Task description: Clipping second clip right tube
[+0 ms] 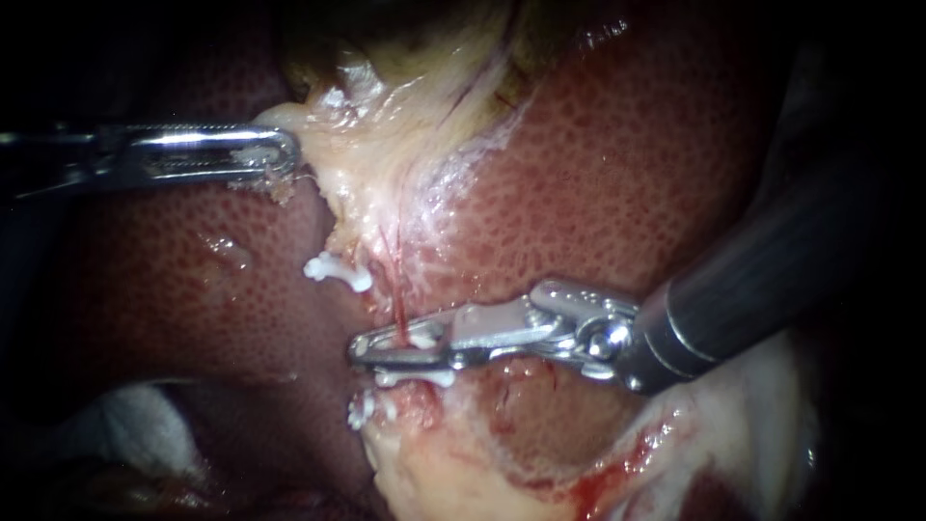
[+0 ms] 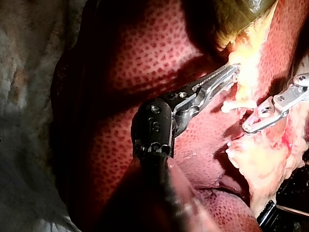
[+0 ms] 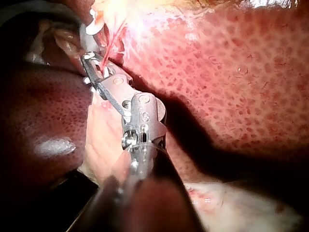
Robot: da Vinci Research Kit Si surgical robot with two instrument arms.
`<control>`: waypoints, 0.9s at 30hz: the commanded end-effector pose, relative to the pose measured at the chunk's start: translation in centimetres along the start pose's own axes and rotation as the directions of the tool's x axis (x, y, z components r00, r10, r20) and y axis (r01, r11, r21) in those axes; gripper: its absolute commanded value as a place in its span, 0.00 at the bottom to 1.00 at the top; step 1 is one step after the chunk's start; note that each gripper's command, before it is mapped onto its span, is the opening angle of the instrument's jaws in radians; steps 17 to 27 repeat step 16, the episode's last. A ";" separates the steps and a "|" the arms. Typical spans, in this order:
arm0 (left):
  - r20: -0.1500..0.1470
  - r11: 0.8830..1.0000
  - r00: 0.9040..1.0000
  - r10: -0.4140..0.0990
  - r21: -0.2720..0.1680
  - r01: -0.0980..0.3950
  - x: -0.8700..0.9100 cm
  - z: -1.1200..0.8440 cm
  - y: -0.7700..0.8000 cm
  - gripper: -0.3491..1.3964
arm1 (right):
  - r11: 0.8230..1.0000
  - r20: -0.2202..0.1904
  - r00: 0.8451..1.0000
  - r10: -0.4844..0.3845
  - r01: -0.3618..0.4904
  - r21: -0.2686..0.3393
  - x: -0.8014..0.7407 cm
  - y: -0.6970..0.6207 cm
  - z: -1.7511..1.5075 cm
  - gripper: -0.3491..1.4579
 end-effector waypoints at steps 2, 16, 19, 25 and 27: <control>0.000 1.000 1.000 0.000 0.000 0.000 0.00 0.00 0.00 0.00 | 1.000 -0.001 1.000 -0.003 0.003 -0.002 0.00 0.00 0.00 0.00; 0.000 1.000 1.000 0.000 0.000 0.000 0.00 0.00 0.00 0.00 | 1.000 -0.001 1.000 -0.002 0.002 -0.002 0.00 0.01 -0.01 0.00; 0.000 1.000 1.000 0.000 0.000 0.000 0.00 0.00 0.00 0.00 | 1.000 -0.001 1.000 -0.002 0.002 -0.002 0.00 0.01 -0.01 0.00; 0.000 1.000 1.000 0.000 0.000 0.000 0.00 0.00 0.00 0.00 | 1.000 -0.001 1.000 -0.002 0.002 -0.002 0.00 0.01 -0.01 0.00; 0.000 1.000 1.000 0.000 0.000 0.000 0.00 0.00 0.00 0.00 | 1.000 -0.001 1.000 -0.002 0.002 -0.002 0.00 0.01 -0.01 0.00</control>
